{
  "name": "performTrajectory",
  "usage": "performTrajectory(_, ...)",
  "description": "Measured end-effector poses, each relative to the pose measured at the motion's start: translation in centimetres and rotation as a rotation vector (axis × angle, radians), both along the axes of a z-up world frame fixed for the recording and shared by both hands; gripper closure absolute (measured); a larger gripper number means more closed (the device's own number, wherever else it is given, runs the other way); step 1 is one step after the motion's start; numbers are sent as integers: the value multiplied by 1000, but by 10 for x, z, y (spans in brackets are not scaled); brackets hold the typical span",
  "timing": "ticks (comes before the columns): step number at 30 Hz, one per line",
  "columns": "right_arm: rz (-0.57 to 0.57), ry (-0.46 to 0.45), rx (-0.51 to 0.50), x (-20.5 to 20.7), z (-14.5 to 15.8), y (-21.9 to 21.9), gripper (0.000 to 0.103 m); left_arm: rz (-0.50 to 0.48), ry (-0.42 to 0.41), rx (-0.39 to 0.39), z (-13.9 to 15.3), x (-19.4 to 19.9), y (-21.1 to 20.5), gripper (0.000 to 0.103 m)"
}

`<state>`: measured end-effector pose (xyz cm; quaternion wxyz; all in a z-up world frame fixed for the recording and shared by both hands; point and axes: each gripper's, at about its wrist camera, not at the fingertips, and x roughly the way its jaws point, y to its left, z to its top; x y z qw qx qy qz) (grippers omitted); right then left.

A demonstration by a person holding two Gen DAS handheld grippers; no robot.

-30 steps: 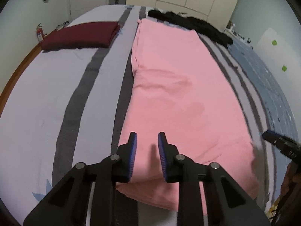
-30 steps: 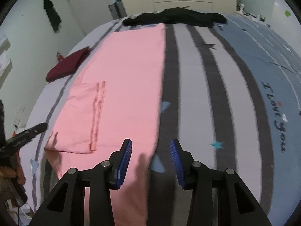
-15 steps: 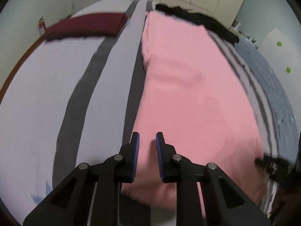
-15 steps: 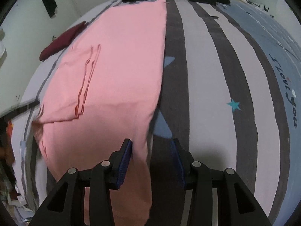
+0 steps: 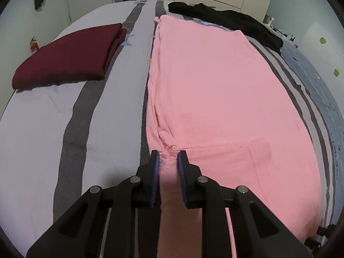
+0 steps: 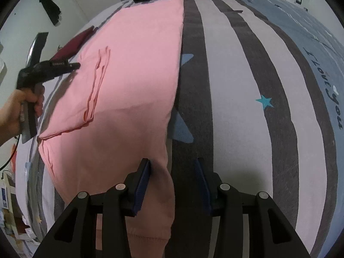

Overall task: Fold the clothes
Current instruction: 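Smooth the folded pink shirt with the left gripper and open it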

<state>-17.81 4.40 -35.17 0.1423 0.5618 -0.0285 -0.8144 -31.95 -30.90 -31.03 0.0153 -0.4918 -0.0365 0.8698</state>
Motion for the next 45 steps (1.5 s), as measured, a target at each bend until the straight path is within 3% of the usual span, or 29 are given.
performTrajectory(6,8,-18,3,-5,5,2,64,58,30,40,24,23,-16,87)
performTrajectory(10,-2,-10,24,1,13,9,63,70,24,87,39,63,-28,84)
performTrajectory(12,-17,2,23,4,19,15,58,59,13,96,42,86,-31,80)
performTrajectory(14,-30,10,15,4,23,19,51,60,-8,114,42,112,-36,78)
performTrajectory(22,-72,62,-22,-14,31,12,51,132,-92,161,24,172,-51,74)
performTrajectory(29,-116,102,34,-43,13,2,51,110,-72,157,22,178,-46,74)
performTrajectory(34,-115,104,77,-33,1,8,51,110,-67,158,23,179,-47,74)
performTrajectory(40,-90,88,105,-15,7,15,51,124,-64,161,25,180,-48,74)
performTrajectory(45,-115,133,53,-10,27,13,51,120,-59,158,26,179,-46,74)
